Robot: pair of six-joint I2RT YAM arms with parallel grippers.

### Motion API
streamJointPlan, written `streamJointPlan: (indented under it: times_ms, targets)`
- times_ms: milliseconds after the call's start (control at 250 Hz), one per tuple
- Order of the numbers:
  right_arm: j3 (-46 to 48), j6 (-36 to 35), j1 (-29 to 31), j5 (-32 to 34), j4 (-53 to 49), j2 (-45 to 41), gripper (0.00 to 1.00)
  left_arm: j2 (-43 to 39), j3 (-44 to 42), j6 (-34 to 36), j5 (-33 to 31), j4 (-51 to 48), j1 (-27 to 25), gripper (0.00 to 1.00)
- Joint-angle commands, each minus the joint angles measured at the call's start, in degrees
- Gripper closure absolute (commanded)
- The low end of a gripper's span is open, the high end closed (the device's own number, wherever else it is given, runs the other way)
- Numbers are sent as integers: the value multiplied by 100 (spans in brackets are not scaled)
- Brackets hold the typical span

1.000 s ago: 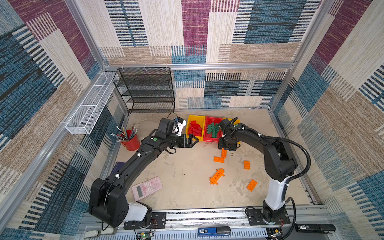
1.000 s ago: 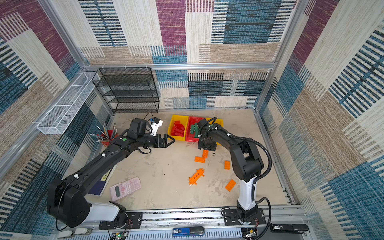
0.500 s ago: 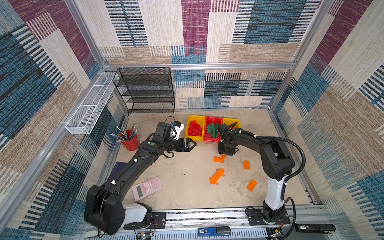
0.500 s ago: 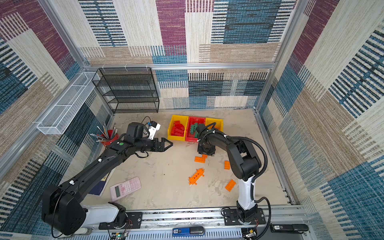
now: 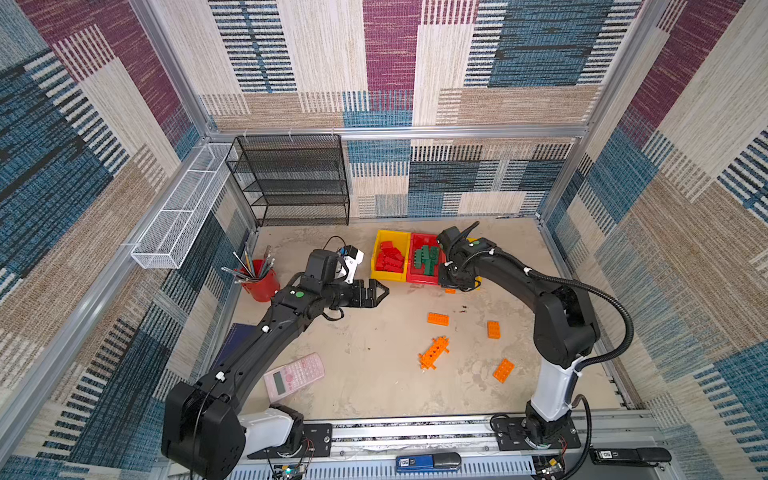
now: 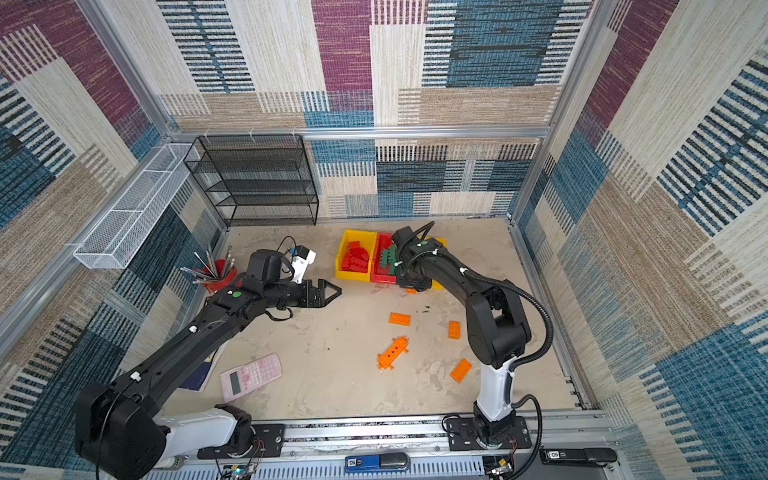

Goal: Sort the legos into containers by color
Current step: 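Carry the orange brick toward the yellow bin with the right gripper, then open the right gripper over the yellow bin to drop the brick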

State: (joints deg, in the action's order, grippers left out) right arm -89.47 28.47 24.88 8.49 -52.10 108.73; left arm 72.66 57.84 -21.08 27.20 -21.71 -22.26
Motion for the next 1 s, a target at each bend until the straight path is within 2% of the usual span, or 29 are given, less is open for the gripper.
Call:
streamJointPlan:
  times_ms: [0, 204, 476, 508, 580, 644, 696, 816, 996]
  targets:
    - [-431, -522, -181, 482, -247, 260, 67, 126, 92, -144, 63, 311, -1, 0]
    - [-1288, -896, -663, 402, -68, 794, 67, 265, 287, -471, 202, 690, -23, 0]
    - [-2038, -1146, -949, 294, 79, 1578, 62, 240, 478, -406, 88, 449, -33, 0]
    - [-2097, -1175, -968, 287, 108, 1633, 57, 241, 498, -407, 84, 426, -39, 0]
    - [-2258, -1271, -977, 288, 114, 1719, 34, 266, 572, -414, 75, 350, -37, 0]
    - [-2478, -1334, -979, 349, 14, 1792, 20, 292, 638, -419, 79, 290, -37, 0]
    - [-2602, -1345, -978, 383, -75, 1783, 17, 297, 651, -399, 101, 249, -39, 0]
    - [-2565, -1234, -970, 310, -253, 1545, 16, 259, 569, -353, 104, 241, -34, 0]
    - [-1482, -824, -674, 126, -224, 664, 15, 89, 136, -309, 97, 247, -35, 0]
